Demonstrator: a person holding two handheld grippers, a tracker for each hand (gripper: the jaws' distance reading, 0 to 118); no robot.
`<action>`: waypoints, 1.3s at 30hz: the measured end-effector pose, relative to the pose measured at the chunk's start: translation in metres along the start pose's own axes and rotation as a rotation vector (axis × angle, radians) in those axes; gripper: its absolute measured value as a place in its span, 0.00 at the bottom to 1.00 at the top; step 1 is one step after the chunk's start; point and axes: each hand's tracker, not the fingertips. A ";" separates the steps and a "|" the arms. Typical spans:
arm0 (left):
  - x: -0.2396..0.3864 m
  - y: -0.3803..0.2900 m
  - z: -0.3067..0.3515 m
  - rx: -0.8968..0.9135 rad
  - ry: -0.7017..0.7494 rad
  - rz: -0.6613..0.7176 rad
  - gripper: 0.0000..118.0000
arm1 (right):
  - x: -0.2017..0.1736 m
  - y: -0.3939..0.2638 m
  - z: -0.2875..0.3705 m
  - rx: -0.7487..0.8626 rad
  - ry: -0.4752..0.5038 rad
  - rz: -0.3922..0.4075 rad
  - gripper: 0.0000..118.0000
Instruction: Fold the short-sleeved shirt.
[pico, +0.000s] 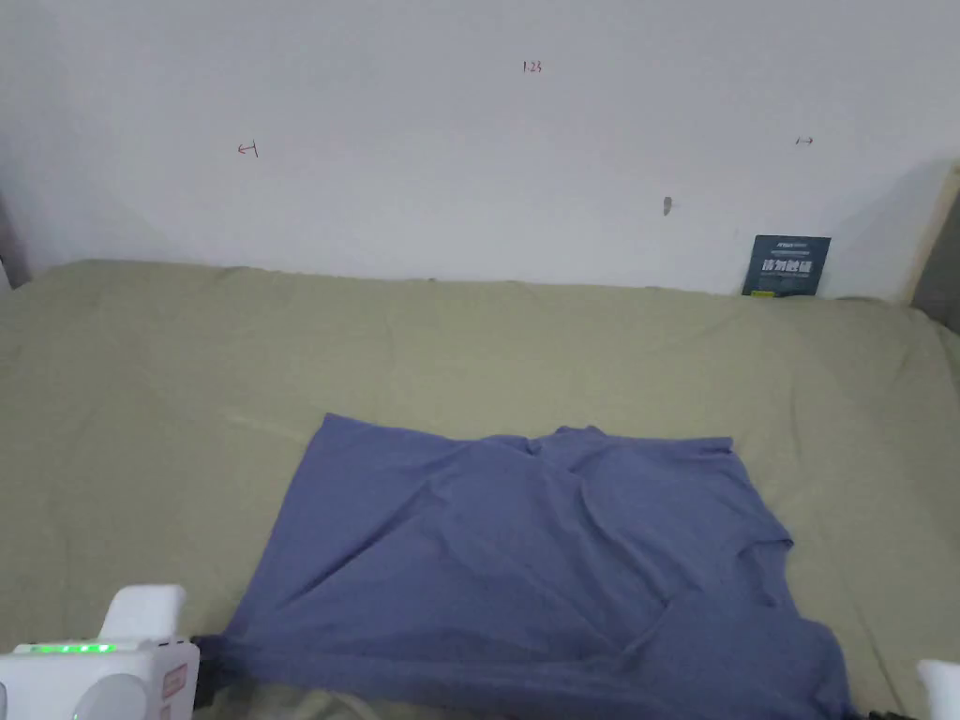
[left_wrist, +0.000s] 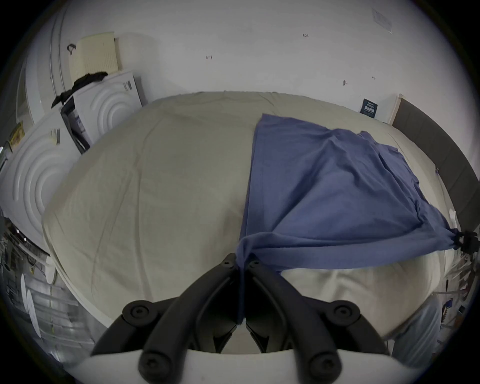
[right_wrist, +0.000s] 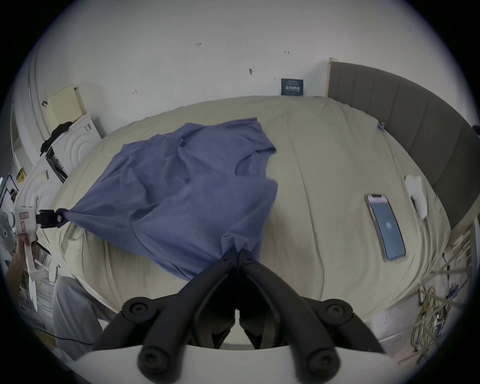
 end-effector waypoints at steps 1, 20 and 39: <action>-0.004 -0.005 -0.003 -0.004 -0.001 0.002 0.00 | 0.002 -0.004 0.002 -0.009 0.008 0.002 0.01; -0.040 0.023 -0.001 -0.025 -0.054 0.062 0.97 | 0.007 -0.016 0.022 -0.055 -0.123 -0.027 1.00; -0.033 -0.070 0.051 -0.005 -0.064 0.109 0.00 | -0.008 -0.047 0.048 0.065 -0.043 -0.032 0.00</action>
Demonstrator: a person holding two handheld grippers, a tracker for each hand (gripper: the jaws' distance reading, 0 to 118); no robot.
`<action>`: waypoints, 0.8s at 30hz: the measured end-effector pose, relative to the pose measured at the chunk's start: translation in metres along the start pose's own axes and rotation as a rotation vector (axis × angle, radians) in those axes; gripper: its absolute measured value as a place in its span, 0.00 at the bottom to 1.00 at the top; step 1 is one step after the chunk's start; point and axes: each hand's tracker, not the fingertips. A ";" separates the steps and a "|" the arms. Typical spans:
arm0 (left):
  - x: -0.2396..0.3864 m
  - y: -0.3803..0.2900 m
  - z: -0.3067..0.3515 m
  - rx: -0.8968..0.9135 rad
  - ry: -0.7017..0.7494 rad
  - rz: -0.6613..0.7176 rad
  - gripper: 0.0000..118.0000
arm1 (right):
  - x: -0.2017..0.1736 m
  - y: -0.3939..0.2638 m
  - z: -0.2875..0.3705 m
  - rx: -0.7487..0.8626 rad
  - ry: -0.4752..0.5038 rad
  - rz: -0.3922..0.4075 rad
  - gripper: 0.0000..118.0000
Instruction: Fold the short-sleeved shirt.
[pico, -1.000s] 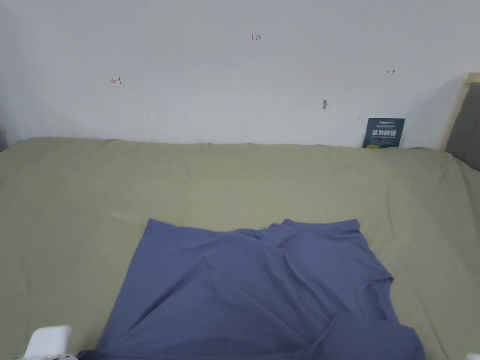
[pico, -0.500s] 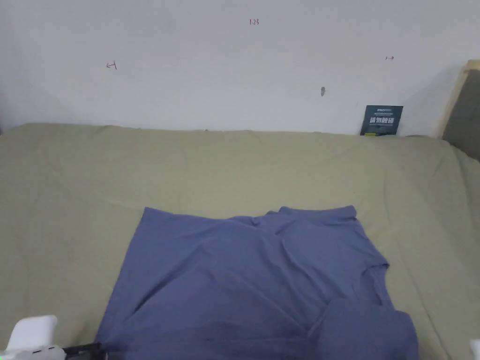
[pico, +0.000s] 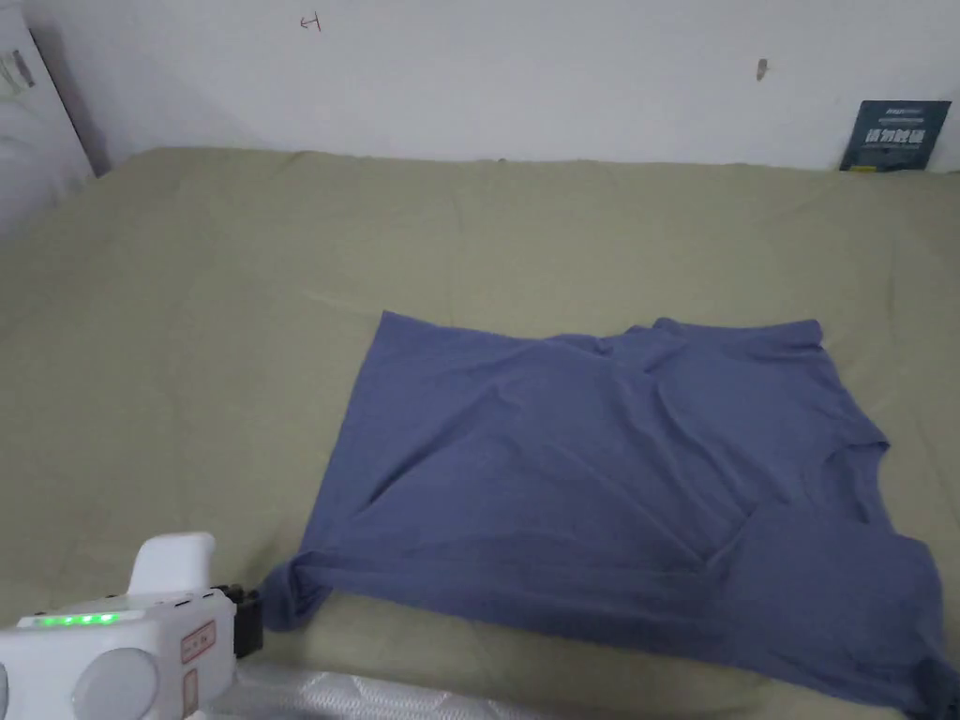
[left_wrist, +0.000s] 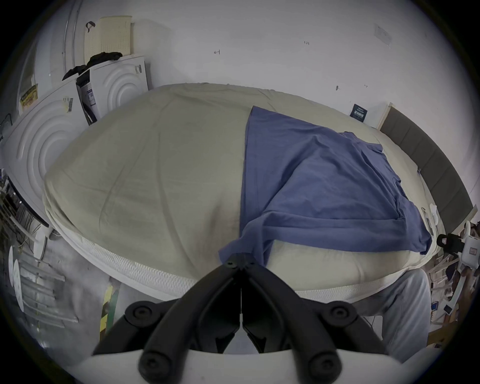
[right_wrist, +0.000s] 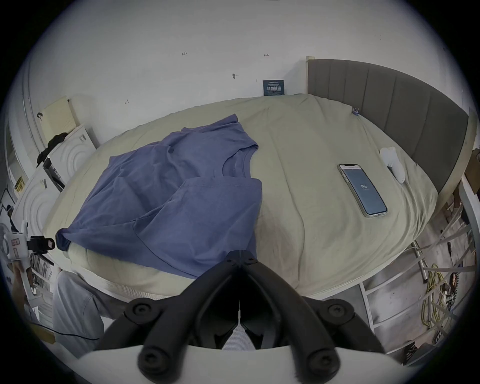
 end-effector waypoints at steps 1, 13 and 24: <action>-0.003 0.000 -0.001 0.000 -0.002 0.004 0.00 | -0.002 -0.001 0.001 -0.004 0.000 0.005 0.00; -0.007 0.005 -0.030 -0.084 0.004 -0.063 0.89 | -0.001 -0.006 -0.011 -0.071 0.035 0.027 0.00; 0.008 0.025 -0.049 -0.064 -0.029 -0.010 0.00 | 0.015 -0.001 -0.017 -0.079 0.039 0.030 0.00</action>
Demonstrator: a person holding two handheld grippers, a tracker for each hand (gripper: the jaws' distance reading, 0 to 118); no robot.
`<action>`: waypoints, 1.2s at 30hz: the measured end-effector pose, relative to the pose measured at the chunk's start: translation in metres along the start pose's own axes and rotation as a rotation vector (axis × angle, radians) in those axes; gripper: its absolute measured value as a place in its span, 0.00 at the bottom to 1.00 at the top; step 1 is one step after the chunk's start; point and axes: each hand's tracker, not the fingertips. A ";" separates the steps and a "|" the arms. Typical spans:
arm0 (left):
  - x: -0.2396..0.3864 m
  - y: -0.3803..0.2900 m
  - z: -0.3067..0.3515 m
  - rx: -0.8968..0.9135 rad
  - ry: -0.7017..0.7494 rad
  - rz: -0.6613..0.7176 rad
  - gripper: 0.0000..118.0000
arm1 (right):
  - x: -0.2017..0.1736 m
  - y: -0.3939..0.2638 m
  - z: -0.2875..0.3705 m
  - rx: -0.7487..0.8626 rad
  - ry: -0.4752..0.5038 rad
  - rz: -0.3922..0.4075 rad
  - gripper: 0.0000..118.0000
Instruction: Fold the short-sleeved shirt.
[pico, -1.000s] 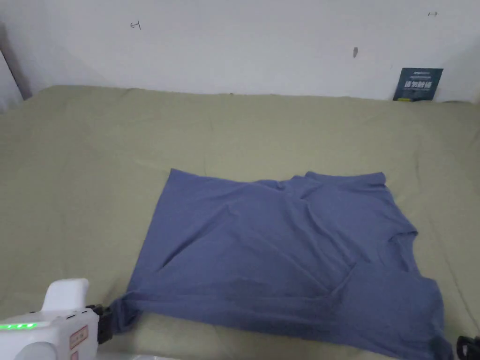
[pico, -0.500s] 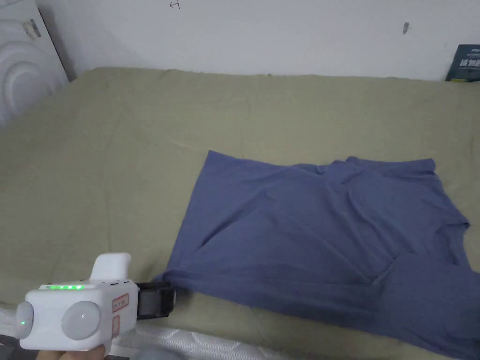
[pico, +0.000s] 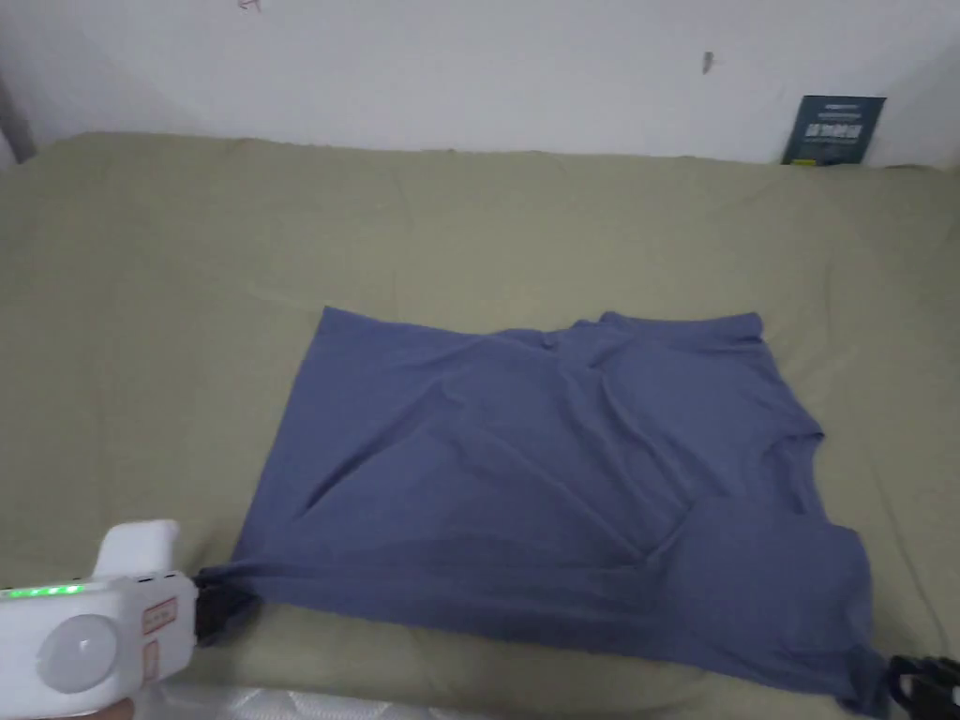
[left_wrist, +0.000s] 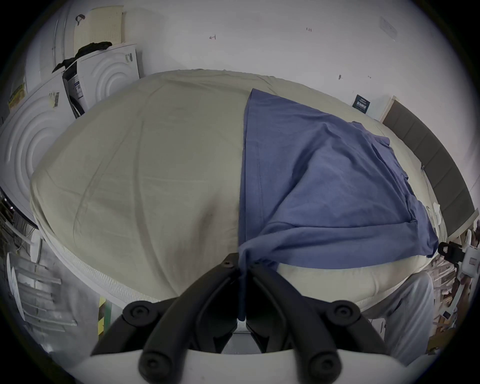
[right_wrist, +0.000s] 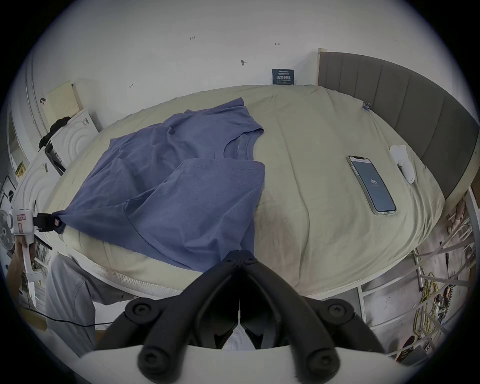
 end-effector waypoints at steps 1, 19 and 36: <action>0.000 0.001 0.001 -0.004 -0.002 0.003 0.00 | 0.005 0.001 -0.002 -0.008 0.014 -0.003 0.11; 0.016 0.000 0.012 -0.019 0.009 0.026 0.00 | 0.012 -0.005 -0.045 -0.121 0.067 0.057 0.04; 0.016 0.067 0.018 0.048 -0.034 -0.007 0.00 | -0.001 0.081 -0.006 0.044 0.065 0.070 0.04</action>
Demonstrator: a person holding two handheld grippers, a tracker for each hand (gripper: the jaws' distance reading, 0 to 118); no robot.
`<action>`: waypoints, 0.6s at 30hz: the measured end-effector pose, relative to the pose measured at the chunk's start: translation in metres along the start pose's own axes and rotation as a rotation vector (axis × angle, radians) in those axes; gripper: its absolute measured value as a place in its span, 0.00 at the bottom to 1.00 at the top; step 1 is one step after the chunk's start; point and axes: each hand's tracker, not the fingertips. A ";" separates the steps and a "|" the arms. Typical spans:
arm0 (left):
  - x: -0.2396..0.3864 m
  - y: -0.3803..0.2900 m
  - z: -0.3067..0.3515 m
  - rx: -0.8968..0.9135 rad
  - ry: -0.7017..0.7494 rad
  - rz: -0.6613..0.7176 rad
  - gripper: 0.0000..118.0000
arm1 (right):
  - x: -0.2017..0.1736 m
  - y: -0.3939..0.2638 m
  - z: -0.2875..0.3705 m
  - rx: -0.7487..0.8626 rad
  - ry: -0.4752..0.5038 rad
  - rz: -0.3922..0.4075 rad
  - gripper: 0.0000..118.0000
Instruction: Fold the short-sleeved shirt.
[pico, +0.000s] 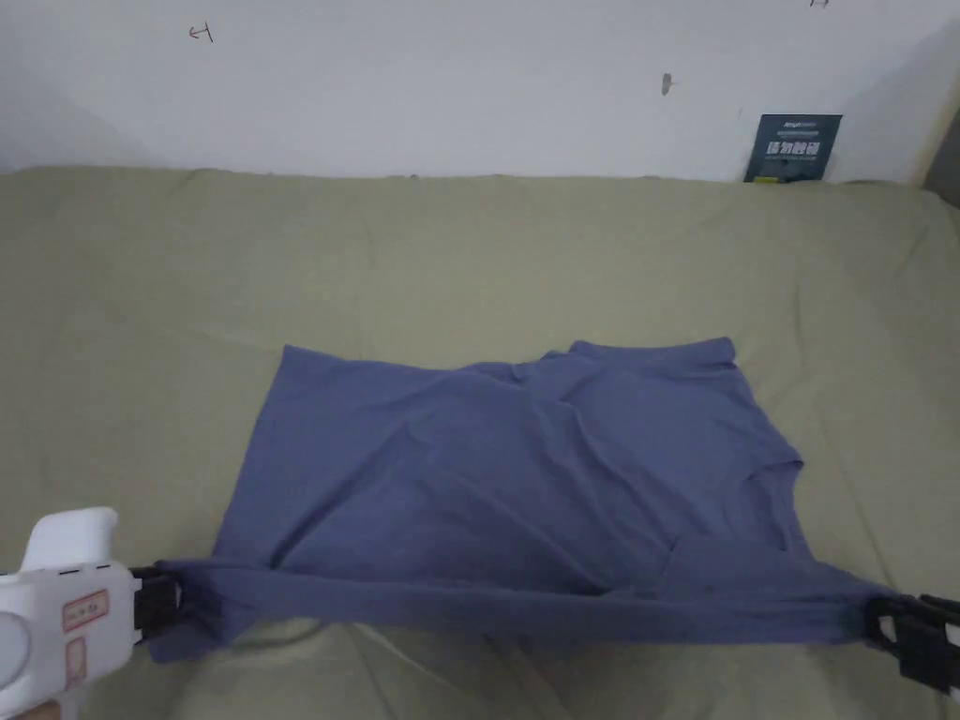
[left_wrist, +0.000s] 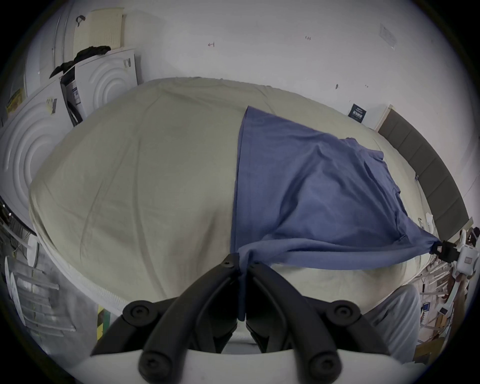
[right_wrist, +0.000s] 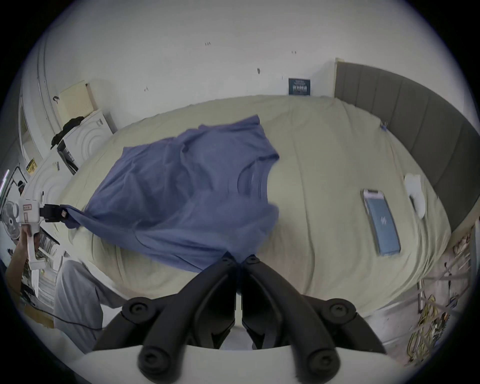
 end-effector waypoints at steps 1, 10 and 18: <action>0.001 0.008 -0.002 0.007 0.001 -0.005 0.00 | -0.001 0.010 -0.003 0.005 -0.002 0.000 0.04; 0.020 0.088 -0.056 0.020 0.022 -0.028 0.00 | -0.002 0.100 -0.062 0.006 -0.023 0.008 0.04; 0.033 0.122 -0.122 -0.040 0.046 -0.036 0.00 | 0.009 0.134 -0.138 -0.105 -0.057 0.024 0.04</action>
